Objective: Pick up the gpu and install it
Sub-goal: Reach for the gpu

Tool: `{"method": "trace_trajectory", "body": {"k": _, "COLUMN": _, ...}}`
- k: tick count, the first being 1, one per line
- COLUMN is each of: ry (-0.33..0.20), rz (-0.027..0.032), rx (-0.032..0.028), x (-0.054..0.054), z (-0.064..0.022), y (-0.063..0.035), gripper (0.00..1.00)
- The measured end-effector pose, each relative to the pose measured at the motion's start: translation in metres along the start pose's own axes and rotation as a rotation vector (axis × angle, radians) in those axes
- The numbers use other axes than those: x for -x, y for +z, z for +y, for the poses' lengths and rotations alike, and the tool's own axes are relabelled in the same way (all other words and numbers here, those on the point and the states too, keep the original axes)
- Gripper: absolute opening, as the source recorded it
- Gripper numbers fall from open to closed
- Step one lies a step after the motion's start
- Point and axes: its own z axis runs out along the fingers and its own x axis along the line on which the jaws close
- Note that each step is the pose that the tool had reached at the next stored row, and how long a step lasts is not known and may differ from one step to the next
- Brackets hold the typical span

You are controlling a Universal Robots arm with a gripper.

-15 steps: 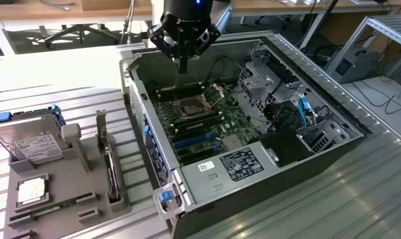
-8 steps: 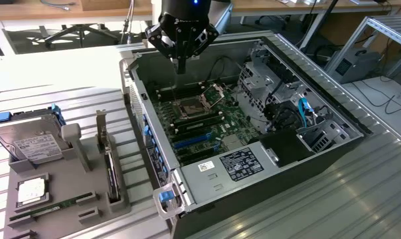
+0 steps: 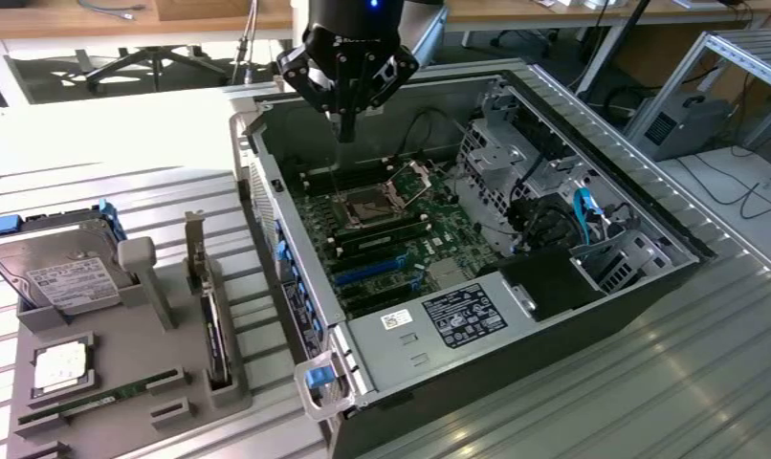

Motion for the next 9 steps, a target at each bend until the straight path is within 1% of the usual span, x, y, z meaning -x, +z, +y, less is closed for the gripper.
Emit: {"method": "trace_trajectory", "body": {"k": 9, "ry": 0.000, "rz": 0.0000, "rx": 0.0000, "x": -0.0035, "z": -0.0003, "y": -0.0001, "gripper": 0.11}}
